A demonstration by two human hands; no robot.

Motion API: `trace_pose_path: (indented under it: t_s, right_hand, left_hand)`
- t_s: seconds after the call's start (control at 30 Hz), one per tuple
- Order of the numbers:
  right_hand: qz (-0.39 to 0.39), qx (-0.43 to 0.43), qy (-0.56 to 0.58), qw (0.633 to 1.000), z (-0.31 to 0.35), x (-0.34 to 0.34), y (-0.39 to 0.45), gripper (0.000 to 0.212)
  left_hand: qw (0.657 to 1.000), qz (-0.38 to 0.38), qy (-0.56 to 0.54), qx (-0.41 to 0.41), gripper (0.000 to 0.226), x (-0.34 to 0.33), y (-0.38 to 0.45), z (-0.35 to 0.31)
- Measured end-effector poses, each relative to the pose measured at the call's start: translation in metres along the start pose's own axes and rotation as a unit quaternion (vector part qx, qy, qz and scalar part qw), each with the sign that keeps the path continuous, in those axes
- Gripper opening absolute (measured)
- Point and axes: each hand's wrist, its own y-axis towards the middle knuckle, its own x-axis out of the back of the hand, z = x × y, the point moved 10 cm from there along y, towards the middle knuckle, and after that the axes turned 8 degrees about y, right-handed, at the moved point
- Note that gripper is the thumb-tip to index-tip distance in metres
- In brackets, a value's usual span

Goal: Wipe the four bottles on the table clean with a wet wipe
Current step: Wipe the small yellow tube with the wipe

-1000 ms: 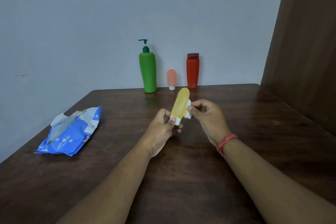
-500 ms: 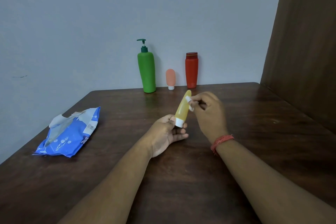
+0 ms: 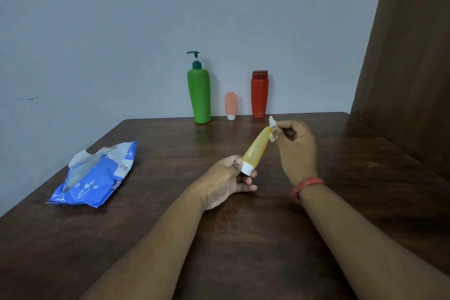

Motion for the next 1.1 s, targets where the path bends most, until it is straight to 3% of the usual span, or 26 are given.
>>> trace_pose_path:
  t_s: [0.17, 0.23, 0.37, 0.57, 0.73, 0.8, 0.93, 1.1]
  right_hand:
    - [0.148, 0.012, -0.005, 0.989, -0.005, -0.032, -0.015, 0.013]
    - [0.145, 0.012, -0.011, 0.989, -0.004, -0.035, -0.014, 0.014]
    - [0.019, -0.005, 0.004, 1.000, -0.001, -0.007, -0.004, 0.026]
    - [0.168, -0.011, -0.016, 0.986, -0.007, -0.035, -0.017, 0.015]
    - [0.014, -0.014, 0.007, 1.000, -0.004, -0.006, -0.004, 0.026]
    - [0.035, -0.024, 0.020, 0.999, -0.005, -0.008, -0.006, 0.022]
    - [0.167, -0.046, 0.007, 0.985, -0.014, -0.035, -0.019, 0.012]
    - [0.027, -0.065, 0.040, 0.997, -0.018, -0.009, -0.004, 0.024]
  left_hand:
    - [0.998, -0.014, -0.056, -0.003, 0.030, 0.009, 0.000, -0.001]
    - [0.998, -0.016, -0.065, 0.000, 0.030, 0.010, 0.000, 0.000]
    - [1.000, 0.006, -0.023, 0.008, 0.029, 0.001, 0.000, 0.000]
    - [0.998, -0.013, -0.064, 0.004, 0.030, 0.010, 0.001, 0.001]
    - [1.000, -0.007, -0.008, 0.008, 0.029, 0.003, 0.003, 0.003]
    - [1.000, -0.006, -0.007, 0.006, 0.026, 0.003, 0.003, 0.003]
    - [0.998, -0.023, -0.066, -0.002, 0.023, 0.011, 0.002, 0.002]
    - [1.000, -0.006, -0.025, 0.006, 0.023, 0.004, 0.002, 0.002]
